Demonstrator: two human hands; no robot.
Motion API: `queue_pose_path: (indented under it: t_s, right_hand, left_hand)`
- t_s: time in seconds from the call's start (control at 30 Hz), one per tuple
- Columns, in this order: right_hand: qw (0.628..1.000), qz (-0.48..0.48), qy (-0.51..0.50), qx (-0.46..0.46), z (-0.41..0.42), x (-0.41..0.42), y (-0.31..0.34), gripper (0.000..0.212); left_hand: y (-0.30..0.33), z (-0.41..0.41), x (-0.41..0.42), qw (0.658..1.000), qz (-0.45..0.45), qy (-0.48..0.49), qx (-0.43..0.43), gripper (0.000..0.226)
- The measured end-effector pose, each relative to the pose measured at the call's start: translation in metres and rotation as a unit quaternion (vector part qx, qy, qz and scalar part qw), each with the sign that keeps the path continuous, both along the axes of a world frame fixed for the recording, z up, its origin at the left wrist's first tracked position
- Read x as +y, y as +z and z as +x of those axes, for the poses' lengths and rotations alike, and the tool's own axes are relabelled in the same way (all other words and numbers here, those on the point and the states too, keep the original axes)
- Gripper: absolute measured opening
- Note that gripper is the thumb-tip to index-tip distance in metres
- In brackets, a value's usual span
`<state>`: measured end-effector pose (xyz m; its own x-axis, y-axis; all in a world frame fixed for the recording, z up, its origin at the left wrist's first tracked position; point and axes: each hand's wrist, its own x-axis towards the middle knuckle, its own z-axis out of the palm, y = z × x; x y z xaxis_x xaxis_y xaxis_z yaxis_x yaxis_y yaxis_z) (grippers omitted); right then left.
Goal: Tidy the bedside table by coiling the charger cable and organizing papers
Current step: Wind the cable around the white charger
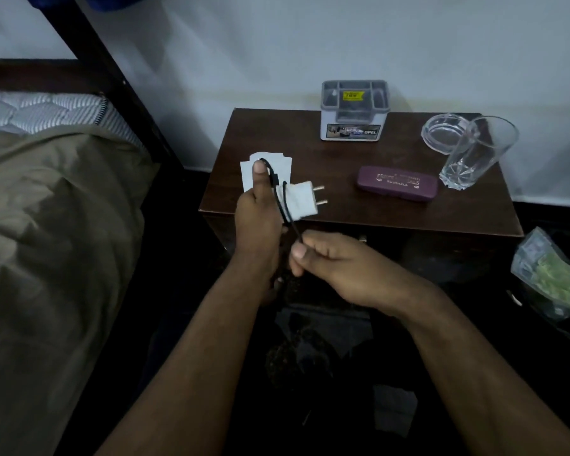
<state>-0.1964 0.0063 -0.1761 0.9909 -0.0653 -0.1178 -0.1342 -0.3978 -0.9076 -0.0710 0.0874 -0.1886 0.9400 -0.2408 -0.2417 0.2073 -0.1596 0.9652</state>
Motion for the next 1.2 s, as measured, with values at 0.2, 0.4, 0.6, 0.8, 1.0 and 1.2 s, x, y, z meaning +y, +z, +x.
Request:
queue_pose_path:
  t_s: [0.2, 0.4, 0.6, 0.8, 1.0, 1.2]
  right_hand:
    - [0.991, 0.114, 0.057, 0.040, 0.002, 0.010, -0.004, 0.035]
    - [0.986, 0.064, -0.104, 0.113, 0.002, -0.014, -0.013, 0.041]
    - [0.963, 0.072, -0.242, 0.097, -0.002, -0.029, -0.009, 0.043]
    - [0.937, 0.153, -0.294, 0.107, 0.003, -0.024, -0.007, 0.038]
    - [0.961, 0.132, -0.243, -0.002, 0.006, -0.005, -0.007, 0.028]
    - [0.979, -0.109, -0.148, -0.084, 0.000, 0.005, -0.005, 0.019]
  left_hand:
    - [0.019, 0.011, 0.004, 0.960, -0.164, -0.037, 0.224, 0.070]
    - [0.021, 0.008, 0.012, 0.953, -0.121, -0.189, 0.202, 0.075]
    - [0.016, 0.002, 0.019, 0.952, 0.066, -0.298, 0.014, 0.071]
    - [0.003, -0.006, 0.013, 0.907, 0.250, -0.266, -0.210, 0.067]
    - [-0.001, -0.004, 0.006, 0.929, 0.266, -0.151, -0.209, 0.060]
    - [0.000, -0.008, 0.003, 0.946, 0.237, -0.086, -0.206, 0.057]
